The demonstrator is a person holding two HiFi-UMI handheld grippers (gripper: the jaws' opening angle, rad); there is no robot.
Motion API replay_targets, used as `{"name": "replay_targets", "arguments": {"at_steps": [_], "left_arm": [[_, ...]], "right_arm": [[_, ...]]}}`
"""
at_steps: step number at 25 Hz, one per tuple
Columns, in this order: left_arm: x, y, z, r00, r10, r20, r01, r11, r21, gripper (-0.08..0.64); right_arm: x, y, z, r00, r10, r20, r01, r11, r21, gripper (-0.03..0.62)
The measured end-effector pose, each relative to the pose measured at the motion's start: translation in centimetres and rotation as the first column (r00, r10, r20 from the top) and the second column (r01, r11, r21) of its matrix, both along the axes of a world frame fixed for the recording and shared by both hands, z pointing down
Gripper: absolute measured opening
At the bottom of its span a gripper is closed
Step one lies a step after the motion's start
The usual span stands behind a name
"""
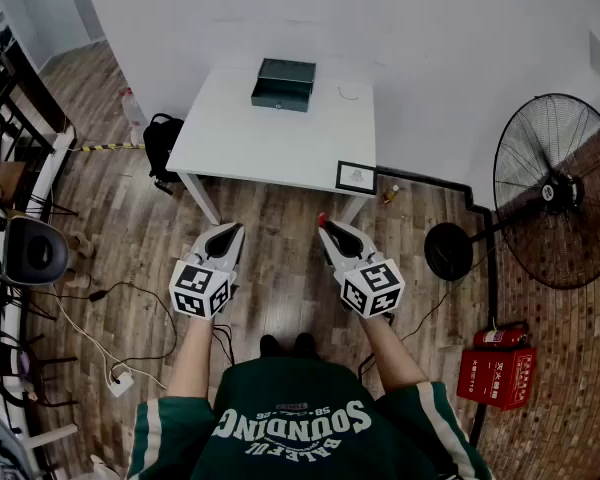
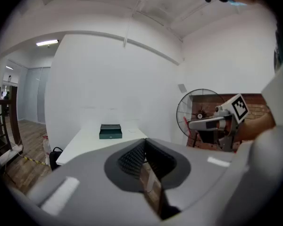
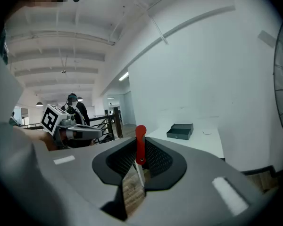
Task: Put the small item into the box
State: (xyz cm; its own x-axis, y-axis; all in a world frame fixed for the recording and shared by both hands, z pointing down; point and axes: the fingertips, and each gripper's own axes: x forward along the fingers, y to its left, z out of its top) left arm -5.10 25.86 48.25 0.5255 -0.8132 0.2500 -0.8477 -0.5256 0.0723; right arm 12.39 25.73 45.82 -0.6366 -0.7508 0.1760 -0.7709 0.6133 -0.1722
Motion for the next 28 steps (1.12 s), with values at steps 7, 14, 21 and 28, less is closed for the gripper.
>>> {"name": "replay_targets", "arguments": {"at_steps": [7, 14, 21, 28], "left_arm": [[1.4, 0.3, 0.3, 1.000, 0.004, 0.006, -0.004, 1.000, -0.006, 0.052], [2.5, 0.3, 0.5, 1.000, -0.025, -0.002, 0.025, 1.000, -0.009, 0.052], [3.1, 0.4, 0.8, 0.998, -0.061, 0.004, 0.061, 0.998, -0.010, 0.052], [1.9, -1.4, 1.1, 0.996, -0.087, 0.000, 0.087, 0.996, -0.015, 0.052]], "right_arm": [[0.6, 0.0, 0.3, 1.000, -0.008, 0.004, 0.008, 1.000, 0.004, 0.056], [1.6, -0.2, 0.8, 1.000, -0.031, 0.004, 0.031, 1.000, -0.003, 0.056], [1.7, -0.8, 0.8, 0.997, -0.077, 0.005, 0.077, 0.997, 0.000, 0.055], [0.7, -2.7, 1.3, 0.995, -0.096, 0.009, 0.097, 0.995, -0.013, 0.055]]}}
